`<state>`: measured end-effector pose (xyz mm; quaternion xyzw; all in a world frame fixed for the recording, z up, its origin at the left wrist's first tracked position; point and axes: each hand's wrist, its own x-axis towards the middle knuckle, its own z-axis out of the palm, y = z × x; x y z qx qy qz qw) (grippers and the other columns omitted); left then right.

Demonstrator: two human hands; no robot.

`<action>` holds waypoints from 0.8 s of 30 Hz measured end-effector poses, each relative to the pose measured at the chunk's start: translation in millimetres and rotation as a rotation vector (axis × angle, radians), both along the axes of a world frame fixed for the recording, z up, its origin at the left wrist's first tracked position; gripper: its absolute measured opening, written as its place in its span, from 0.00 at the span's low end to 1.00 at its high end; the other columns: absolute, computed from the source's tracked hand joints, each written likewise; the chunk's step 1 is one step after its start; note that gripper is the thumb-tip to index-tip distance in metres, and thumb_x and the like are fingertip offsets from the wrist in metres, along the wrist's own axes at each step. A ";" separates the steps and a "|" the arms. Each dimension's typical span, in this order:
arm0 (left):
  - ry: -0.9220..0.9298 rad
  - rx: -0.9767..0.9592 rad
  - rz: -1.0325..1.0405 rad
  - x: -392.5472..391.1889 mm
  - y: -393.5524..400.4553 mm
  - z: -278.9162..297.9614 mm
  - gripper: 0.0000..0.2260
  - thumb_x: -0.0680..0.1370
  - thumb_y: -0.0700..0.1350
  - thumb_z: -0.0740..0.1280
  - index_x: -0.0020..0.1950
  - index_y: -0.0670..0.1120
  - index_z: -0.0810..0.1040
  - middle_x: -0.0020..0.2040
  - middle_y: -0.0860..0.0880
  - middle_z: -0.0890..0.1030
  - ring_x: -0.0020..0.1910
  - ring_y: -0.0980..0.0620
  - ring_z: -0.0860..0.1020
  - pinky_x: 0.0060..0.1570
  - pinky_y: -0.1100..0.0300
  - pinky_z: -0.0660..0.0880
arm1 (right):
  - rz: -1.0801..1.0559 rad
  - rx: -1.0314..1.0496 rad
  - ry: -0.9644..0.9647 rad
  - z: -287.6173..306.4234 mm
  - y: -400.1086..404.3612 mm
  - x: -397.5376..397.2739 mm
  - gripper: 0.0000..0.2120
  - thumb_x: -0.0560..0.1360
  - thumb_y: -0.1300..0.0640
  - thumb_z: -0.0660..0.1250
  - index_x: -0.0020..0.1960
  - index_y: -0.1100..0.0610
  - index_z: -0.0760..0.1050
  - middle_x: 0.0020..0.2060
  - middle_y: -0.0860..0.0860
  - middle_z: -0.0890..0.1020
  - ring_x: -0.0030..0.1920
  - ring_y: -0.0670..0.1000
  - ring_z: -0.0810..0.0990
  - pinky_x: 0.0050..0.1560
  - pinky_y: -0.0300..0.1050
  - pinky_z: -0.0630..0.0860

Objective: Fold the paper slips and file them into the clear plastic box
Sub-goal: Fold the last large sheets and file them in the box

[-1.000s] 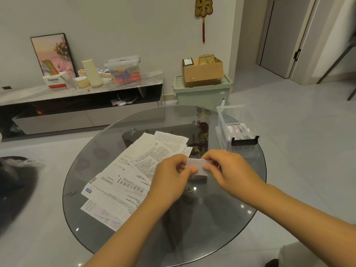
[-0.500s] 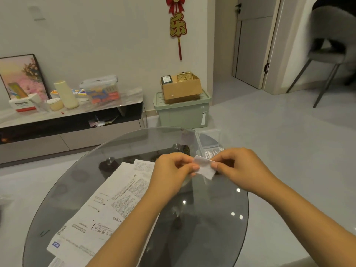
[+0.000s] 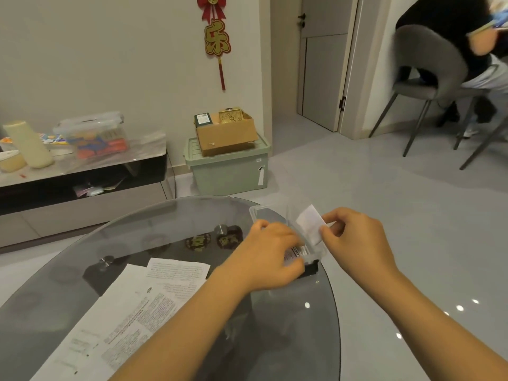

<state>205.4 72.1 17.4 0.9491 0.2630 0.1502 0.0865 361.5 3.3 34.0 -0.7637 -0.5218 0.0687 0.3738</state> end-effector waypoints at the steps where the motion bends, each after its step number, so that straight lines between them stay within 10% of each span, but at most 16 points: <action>1: 0.014 -0.004 -0.024 2.9 2.1 -1.0 0.22 0.73 0.55 0.54 0.61 0.49 0.78 0.59 0.56 0.77 0.61 0.57 0.69 0.59 0.64 0.53 | 0.003 -0.004 -0.001 -0.7 0.1 -0.3 0.06 0.73 0.60 0.66 0.48 0.54 0.79 0.31 0.44 0.77 0.34 0.45 0.76 0.35 0.39 0.71; 10: 0.201 0.121 -0.020 17.5 7.2 -12.5 0.35 0.68 0.63 0.40 0.59 0.50 0.76 0.56 0.54 0.74 0.55 0.54 0.65 0.49 0.59 0.56 | 0.018 -0.109 -0.177 -3.1 5.0 -10.1 0.10 0.75 0.58 0.63 0.56 0.55 0.73 0.38 0.47 0.75 0.39 0.50 0.75 0.38 0.42 0.72; 24: 0.033 0.178 0.060 16.6 2.3 -22.8 0.29 0.70 0.63 0.47 0.46 0.45 0.81 0.44 0.50 0.72 0.46 0.52 0.65 0.48 0.59 0.58 | -0.077 -0.271 -0.453 12.5 16.6 -22.4 0.07 0.75 0.59 0.60 0.44 0.58 0.77 0.35 0.52 0.77 0.33 0.51 0.69 0.30 0.41 0.62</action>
